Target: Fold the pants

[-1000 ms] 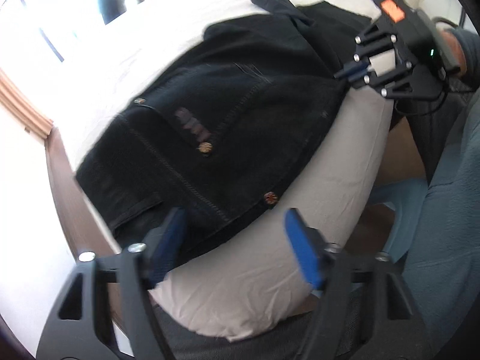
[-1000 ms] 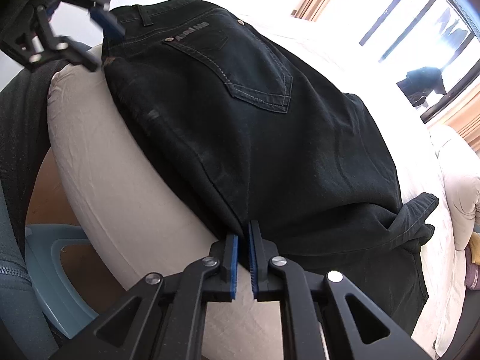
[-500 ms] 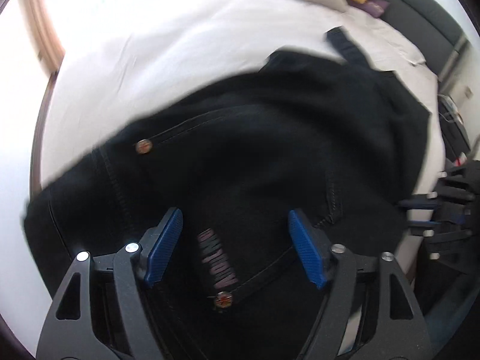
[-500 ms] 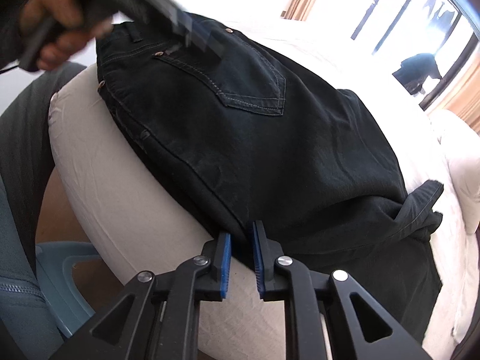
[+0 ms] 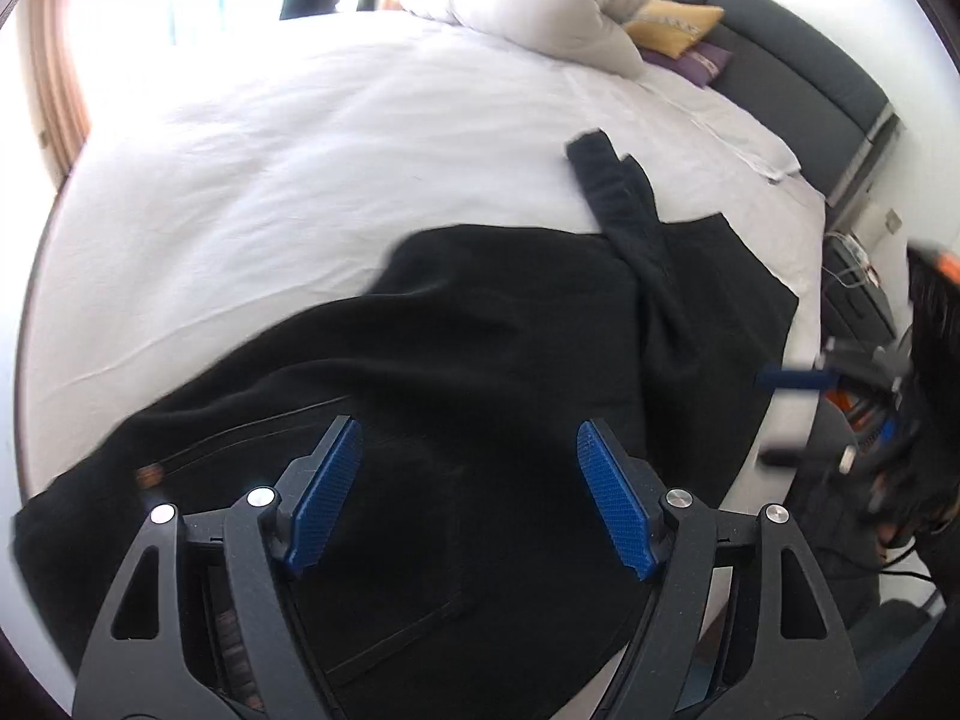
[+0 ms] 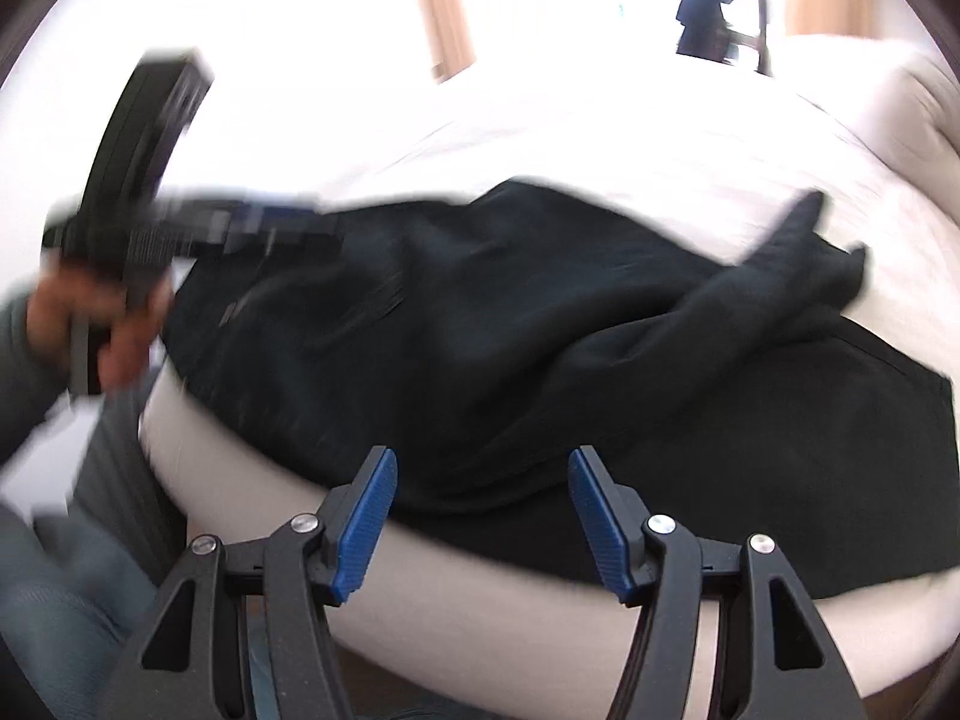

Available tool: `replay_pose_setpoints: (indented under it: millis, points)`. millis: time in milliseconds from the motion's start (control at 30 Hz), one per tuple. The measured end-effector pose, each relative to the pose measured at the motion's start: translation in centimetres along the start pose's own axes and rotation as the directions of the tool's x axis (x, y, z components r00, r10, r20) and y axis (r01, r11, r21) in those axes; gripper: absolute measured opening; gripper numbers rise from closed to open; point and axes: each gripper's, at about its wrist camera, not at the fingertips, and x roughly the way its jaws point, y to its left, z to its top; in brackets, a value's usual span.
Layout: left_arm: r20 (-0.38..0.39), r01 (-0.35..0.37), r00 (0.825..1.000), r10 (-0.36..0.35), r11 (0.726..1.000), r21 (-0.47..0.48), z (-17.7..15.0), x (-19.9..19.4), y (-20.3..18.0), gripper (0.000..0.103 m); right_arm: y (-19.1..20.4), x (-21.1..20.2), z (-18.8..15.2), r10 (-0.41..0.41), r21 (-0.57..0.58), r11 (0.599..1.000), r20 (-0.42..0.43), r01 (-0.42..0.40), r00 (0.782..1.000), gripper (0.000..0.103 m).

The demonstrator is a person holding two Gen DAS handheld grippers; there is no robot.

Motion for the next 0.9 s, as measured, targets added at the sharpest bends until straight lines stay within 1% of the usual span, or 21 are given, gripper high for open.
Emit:
replay_pose_setpoints:
  millis: [33, 67, 133, 167, 200, 233, 333, 367, 433, 467, 533, 567, 633, 700, 733, 833, 867, 900]
  points:
    - [-0.024, 0.007, 1.0, -0.007, 1.0, 0.003, 0.4, 1.4, -0.5, 0.073, -2.0, -0.7, 1.1, -0.016, 0.065, 0.998, 0.028, 0.014, 0.999, 0.063]
    - [-0.065, 0.001, 0.998, -0.001, 1.0, 0.0, 0.6, 3.3, -0.7, 0.073, -3.4, -1.0, 2.1, -0.03, 0.114, 0.993, 0.049, 0.024, 0.998, 0.063]
    - [-0.129, -0.027, 0.991, 0.023, 0.999, -0.035, 0.3, 6.6, -0.3, 0.073, -6.9, -1.7, 4.6, -0.049, 0.209, 0.978, 0.094, 0.028, 0.994, 0.063]
    - [-0.121, -0.023, 0.992, 0.016, 0.998, -0.054, 0.0, 7.4, -0.2, 0.073, -8.8, -2.0, 5.8, -0.027, 0.254, 0.967, 0.129, -0.006, 0.991, 0.063]
    - [-0.098, -0.019, 0.995, 0.013, 0.998, -0.057, -0.1, 7.4, -0.2, 0.073, -10.4, -2.1, 6.8, -0.005, 0.292, 0.955, 0.158, -0.042, 0.987, 0.063]
    - [-0.092, -0.021, 0.996, 0.016, 0.998, -0.055, -0.1, 7.4, -0.4, 0.073, -12.2, -1.9, 7.9, 0.011, 0.337, 0.939, 0.182, -0.073, 0.983, 0.063]
    - [-0.092, -0.05, 0.995, 0.047, 0.998, -0.024, -0.1, 7.9, -1.3, 0.073, -17.1, 0.0, 11.3, 0.037, 0.435, 0.891, 0.213, -0.128, 0.976, 0.063]
    - [-0.09, -0.05, 0.995, 0.047, 0.999, -0.022, -0.2, 7.9, -1.3, 0.073, -18.6, 1.2, 12.3, 0.03, 0.47, 0.874, 0.204, -0.125, 0.979, 0.063]
    - [-0.084, -0.036, 0.996, 0.033, 0.999, -0.036, -0.1, 8.2, -0.9, 0.073, -21.4, 3.3, 13.6, 0.052, 0.527, 0.837, 0.192, -0.148, 0.98, 0.063]
    - [-0.08, -0.03, 0.996, 0.027, 0.999, -0.04, -0.4, 8.2, -0.6, 0.073, -22.2, 4.5, 13.8, 0.048, 0.555, 0.819, 0.182, -0.143, 0.982, 0.063]
    - [-0.071, -0.02, 0.997, 0.016, 0.999, -0.043, -0.9, 8.3, 0.0, 0.073, -24.2, 6.4, 14.6, 0.023, 0.601, 0.792, 0.144, -0.106, 0.989, 0.063]
    - [-0.069, -0.017, 0.998, 0.014, 0.999, -0.044, -0.7, 8.4, -0.2, 0.073, -24.9, 7.3, 14.9, 0.024, 0.618, 0.779, 0.136, -0.104, 0.99, 0.063]
    - [-0.065, -0.014, 0.998, 0.012, 0.999, -0.044, -0.8, 8.7, 0.0, 0.073, -25.5, 8.7, 15.0, 0.032, 0.635, 0.766, 0.113, -0.097, 0.993, 0.063]
    - [-0.063, -0.011, 0.998, 0.008, 0.999, -0.045, -0.7, 8.8, 0.0, 0.073, -26.1, 9.9, 15.2, 0.007, 0.645, 0.763, 0.068, -0.049, 0.998, 0.063]
    - [-0.061, -0.008, 0.998, 0.005, 0.999, -0.045, -1.5, 7.7, 0.6, 0.073, -26.5, 10.5, 15.2, 0.001, 0.658, 0.752, 0.058, -0.039, 0.998, 0.063]
    - [-0.059, -0.003, 0.998, 0.0, 0.999, -0.048, -1.4, 7.7, 0.6, 0.073, -27.3, 11.6, 15.3, 0.022, 0.673, 0.738, 0.052, -0.051, 0.998, 0.063]
    - [-0.058, -0.003, 0.998, 0.0, 0.999, -0.047, -1.5, 7.7, 0.6, 0.073, -27.3, 11.9, 15.3, 0.042, 0.673, 0.736, 0.056, -0.069, 0.998, 0.063]
    - [-0.057, -0.003, 0.998, 0.0, 0.999, -0.047, -1.5, 7.5, 0.7, 0.073, -27.3, 12.2, 15.4, 0.061, 0.67, 0.738, 0.057, -0.083, 0.997, 0.053]
